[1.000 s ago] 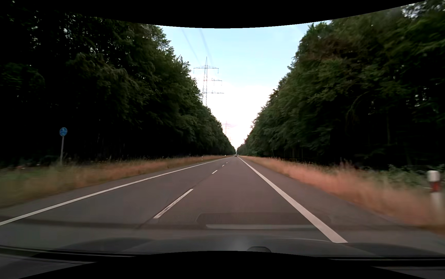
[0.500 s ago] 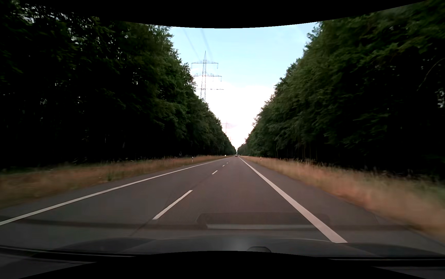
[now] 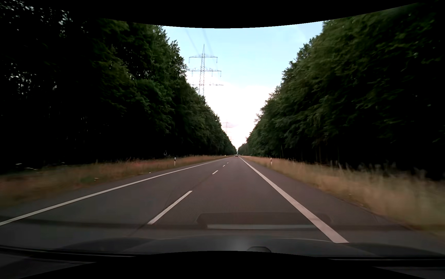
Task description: Follow the waypoints while adhering to traffic rules and regulations
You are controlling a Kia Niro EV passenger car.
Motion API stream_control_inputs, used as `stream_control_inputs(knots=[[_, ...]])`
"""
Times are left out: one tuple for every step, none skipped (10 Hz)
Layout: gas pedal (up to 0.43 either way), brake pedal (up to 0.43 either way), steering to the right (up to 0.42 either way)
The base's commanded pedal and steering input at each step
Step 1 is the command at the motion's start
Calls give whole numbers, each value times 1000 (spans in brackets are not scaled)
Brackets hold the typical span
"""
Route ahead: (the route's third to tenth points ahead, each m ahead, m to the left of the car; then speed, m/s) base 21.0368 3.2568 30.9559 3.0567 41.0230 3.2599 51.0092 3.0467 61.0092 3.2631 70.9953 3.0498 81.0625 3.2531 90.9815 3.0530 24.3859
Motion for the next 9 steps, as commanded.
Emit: stream_control_inputs(knots=[[47, 0, -1], [47, 0, -1], [47, 0, -2], [47, 0, -2], [47, 0, -2], [47, 0, -2], [47, 0, -2], [47, 0, -2], [47, 0, -2]])
